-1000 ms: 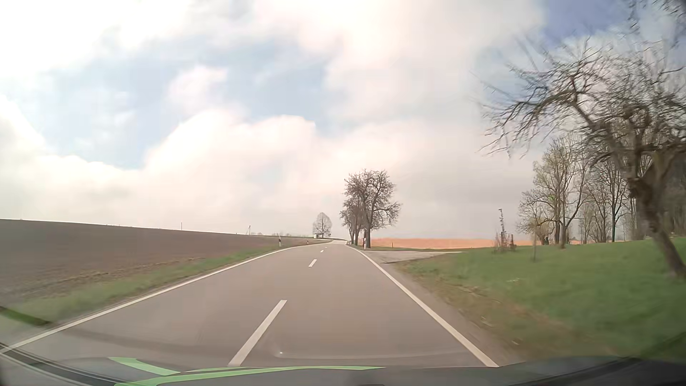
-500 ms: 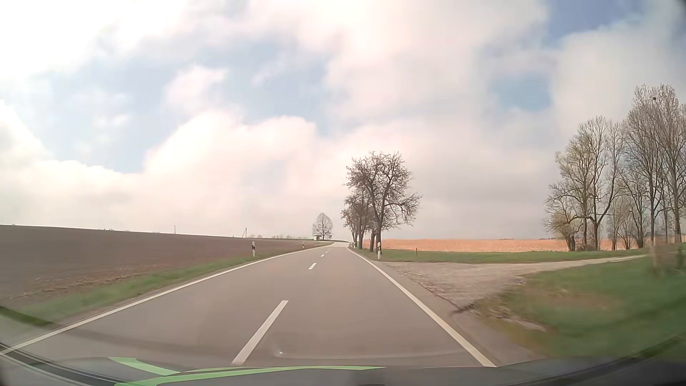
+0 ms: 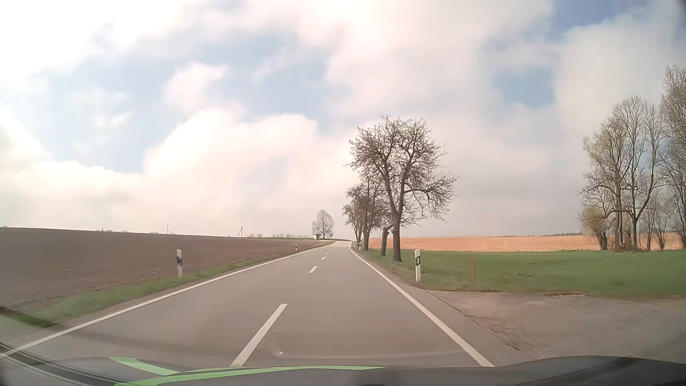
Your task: Follow the waypoints while adhering to traffic rules and regulations
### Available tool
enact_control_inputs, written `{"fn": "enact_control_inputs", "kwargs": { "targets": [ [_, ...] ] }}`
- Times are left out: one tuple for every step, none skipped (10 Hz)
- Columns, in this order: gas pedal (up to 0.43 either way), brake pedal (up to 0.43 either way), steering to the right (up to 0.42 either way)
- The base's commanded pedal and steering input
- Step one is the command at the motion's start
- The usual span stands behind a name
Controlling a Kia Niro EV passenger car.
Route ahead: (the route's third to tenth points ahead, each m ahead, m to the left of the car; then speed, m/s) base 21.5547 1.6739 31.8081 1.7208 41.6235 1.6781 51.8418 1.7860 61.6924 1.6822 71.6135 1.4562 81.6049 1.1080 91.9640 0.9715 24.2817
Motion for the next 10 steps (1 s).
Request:
{"fn": "enact_control_inputs", "kwargs": {
  "targets": [
    [0.441,0.000,-0.003],
    [0.441,0.000,-0.003],
    [0.441,0.000,-0.003],
    [0.441,0.000,-0.003],
    [0.441,0.000,-0.003],
    [0.449,0.000,-0.003],
    [0.449,0.000,-0.002],
    [0.449,0.000,-0.001],
    [0.449,0.000,0.000],
    [0.449,0.000,0.001]
  ]
}}
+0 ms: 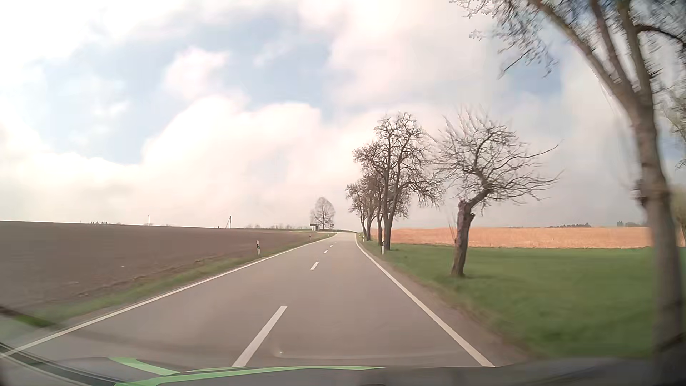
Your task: Follow the waypoints while adhering to traffic rules and regulations
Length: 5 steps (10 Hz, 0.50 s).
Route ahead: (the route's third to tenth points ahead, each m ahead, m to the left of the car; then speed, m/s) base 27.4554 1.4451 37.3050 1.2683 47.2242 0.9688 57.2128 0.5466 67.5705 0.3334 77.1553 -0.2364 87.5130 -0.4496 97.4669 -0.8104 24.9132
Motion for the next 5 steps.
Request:
{"fn": "enact_control_inputs", "kwargs": {
  "targets": [
    [0.449,0.000,0.001],
    [0.449,0.000,0.003],
    [0.449,0.000,0.003],
    [0.449,0.000,0.003],
    [0.449,0.000,0.003]
  ]
}}
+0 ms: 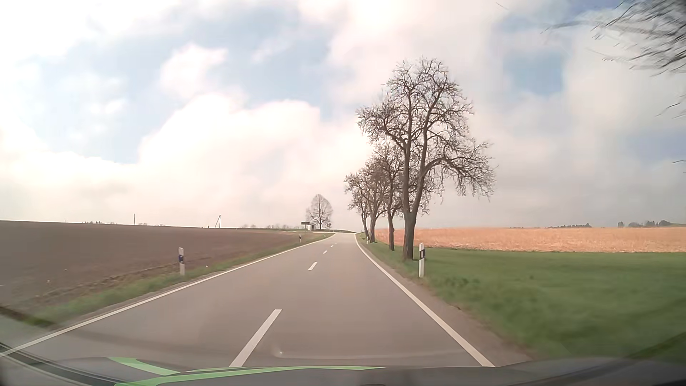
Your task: Follow the waypoints while adhering to traffic rules and regulations
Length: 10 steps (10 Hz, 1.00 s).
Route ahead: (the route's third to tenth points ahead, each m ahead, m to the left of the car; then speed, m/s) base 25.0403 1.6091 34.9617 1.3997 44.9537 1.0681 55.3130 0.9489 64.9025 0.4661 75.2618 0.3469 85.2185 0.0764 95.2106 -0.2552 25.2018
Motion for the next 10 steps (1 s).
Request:
{"fn": "enact_control_inputs", "kwargs": {
  "targets": [
    [0.449,0.000,0.003],
    [0.449,0.000,0.003],
    [0.449,0.000,0.003],
    [0.441,0.000,0.003],
    [0.429,0.000,0.003],
    [0.429,0.000,0.003],
    [0.421,0.000,0.003],
    [0.390,0.000,0.003],
    [0.370,0.000,0.003],
    [0.350,0.000,0.003]
  ]
}}
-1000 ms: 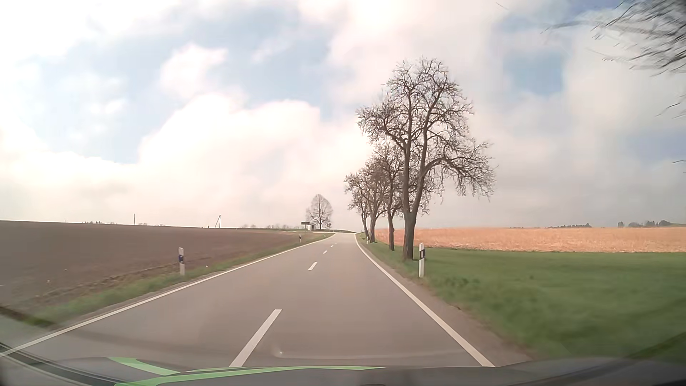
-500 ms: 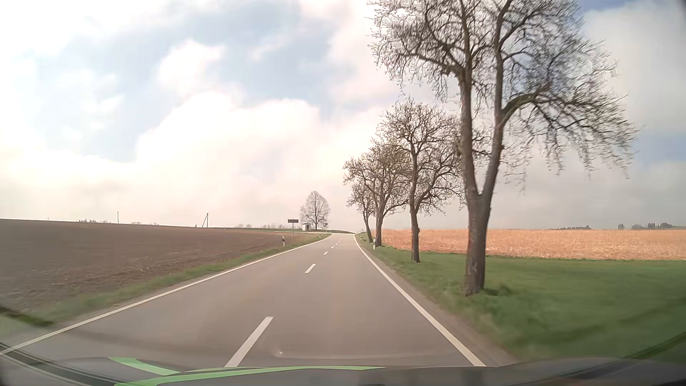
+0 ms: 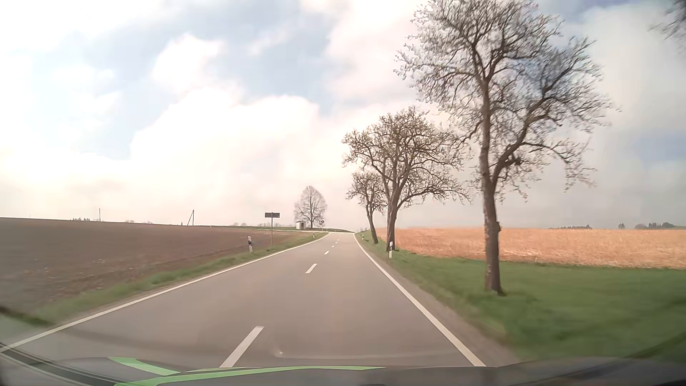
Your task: Follow the waypoints while adhering to traffic rules and regulations
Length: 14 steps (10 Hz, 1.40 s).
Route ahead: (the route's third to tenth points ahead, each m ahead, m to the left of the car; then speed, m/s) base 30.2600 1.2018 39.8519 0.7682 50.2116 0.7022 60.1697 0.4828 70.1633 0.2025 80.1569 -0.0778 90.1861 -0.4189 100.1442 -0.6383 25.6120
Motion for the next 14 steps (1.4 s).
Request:
{"fn": "enact_control_inputs", "kwargs": {
  "targets": [
    [0.311,0.000,0.003],
    [0.240,0.000,0.003],
    [0.169,0.000,0.003],
    [0.098,0.000,0.003],
    [0.020,0.000,0.004],
    [0.000,0.000,0.004],
    [0.000,0.000,0.004],
    [0.000,0.000,0.004],
    [0.000,0.000,0.004],
    [0.000,0.000,0.004],
    [0.000,0.000,0.003],
    [0.000,0.000,0.003],
    [0.000,0.000,0.003],
    [0.000,0.000,0.002]
  ]
}}
